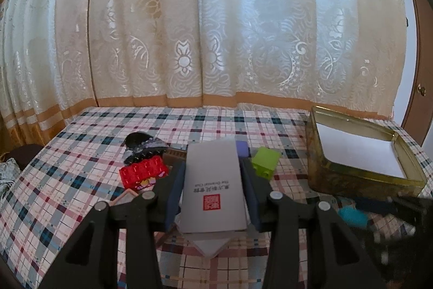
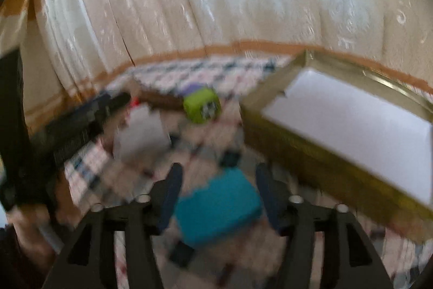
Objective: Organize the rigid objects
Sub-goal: 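Lift the teal brick with the right tool while the left tool grasps the white box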
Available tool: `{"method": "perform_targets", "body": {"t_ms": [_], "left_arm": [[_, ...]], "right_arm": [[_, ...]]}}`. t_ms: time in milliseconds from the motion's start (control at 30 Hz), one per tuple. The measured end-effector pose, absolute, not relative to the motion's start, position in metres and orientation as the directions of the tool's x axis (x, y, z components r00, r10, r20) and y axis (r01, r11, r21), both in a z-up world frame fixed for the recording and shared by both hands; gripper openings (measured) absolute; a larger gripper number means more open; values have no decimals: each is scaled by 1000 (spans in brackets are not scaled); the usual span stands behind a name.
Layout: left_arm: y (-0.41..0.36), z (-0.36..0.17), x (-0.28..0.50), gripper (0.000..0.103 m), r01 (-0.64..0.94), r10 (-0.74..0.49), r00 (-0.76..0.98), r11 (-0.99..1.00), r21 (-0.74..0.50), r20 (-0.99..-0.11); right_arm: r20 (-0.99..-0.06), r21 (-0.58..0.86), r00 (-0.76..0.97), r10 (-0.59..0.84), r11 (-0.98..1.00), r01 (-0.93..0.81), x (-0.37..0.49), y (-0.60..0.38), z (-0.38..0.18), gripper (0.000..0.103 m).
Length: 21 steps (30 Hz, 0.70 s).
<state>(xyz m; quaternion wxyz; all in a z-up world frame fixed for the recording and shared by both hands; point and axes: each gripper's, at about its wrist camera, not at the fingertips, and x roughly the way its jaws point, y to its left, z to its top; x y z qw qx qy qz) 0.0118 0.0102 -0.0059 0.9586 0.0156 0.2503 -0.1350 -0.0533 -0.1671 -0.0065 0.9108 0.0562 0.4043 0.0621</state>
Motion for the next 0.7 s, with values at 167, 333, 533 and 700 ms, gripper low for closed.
{"method": "perform_targets", "body": {"t_ms": [167,333,533,700], "left_arm": [[12,-5,12,42,262,-248,839,964,-39,-484],[12,-6,14,42,262,-252,831,964,-51,-496],[10,-5,12,42,271,-256,834,962,-41,-488],[12,-6,13,42,271,-262,830,961,-55,-493]], "right_arm": [[-754,178,630,188,981,-79,-58,-163,-12,74],[-798,160,578,174,984,-75,-60,-159,-23,77],[-808,69,578,116,992,-104,-52,-154,-28,77],[-801,60,585,129,989,-135,-53,-157,-26,68]]}}
